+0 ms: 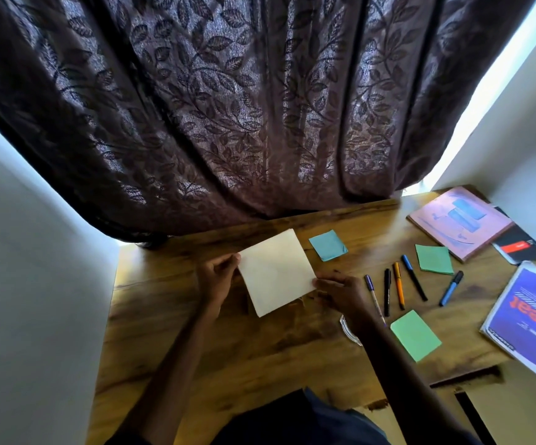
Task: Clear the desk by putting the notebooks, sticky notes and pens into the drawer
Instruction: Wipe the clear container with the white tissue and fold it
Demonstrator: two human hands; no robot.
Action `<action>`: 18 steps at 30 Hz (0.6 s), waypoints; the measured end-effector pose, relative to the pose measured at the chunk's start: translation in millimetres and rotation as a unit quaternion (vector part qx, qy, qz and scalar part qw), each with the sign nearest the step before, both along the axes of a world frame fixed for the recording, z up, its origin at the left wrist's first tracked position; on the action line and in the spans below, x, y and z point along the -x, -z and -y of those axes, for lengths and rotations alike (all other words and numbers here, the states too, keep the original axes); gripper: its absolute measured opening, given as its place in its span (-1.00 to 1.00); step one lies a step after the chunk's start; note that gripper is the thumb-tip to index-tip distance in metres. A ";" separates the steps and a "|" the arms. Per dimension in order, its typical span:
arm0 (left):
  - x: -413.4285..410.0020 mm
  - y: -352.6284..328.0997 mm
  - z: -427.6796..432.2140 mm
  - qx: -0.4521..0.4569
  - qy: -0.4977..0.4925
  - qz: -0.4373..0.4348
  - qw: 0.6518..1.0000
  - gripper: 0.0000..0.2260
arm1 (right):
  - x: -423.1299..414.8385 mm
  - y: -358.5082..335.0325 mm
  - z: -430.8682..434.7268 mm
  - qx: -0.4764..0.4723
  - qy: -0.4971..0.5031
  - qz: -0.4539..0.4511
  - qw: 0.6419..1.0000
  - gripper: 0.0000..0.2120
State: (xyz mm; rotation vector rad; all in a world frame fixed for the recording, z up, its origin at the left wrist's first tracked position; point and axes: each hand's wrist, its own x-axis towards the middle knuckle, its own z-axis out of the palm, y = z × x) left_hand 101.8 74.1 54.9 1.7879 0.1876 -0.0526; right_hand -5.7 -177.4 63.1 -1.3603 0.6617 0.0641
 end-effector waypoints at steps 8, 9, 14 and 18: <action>16.1 -16.7 20.3 -0.152 0.046 0.160 0.974 -0.79 | -8.7 -21.1 -14.2 0.131 0.038 0.033 0.990 -0.93; 19.7 -21.7 25.6 -0.158 0.058 0.181 0.969 -0.79 | -11.6 -26.2 -19.1 0.151 0.037 0.043 0.987 -0.94; 35.7 -31.7 49.4 -0.154 0.135 0.241 0.949 -0.71 | -22.3 -48.3 -45.7 0.199 -0.001 0.097 0.975 -0.92; 41.9 -33.5 55.5 -0.124 0.143 0.245 0.951 -0.54 | -25.0 -52.1 -53.2 0.177 0.002 0.106 0.978 -0.93</action>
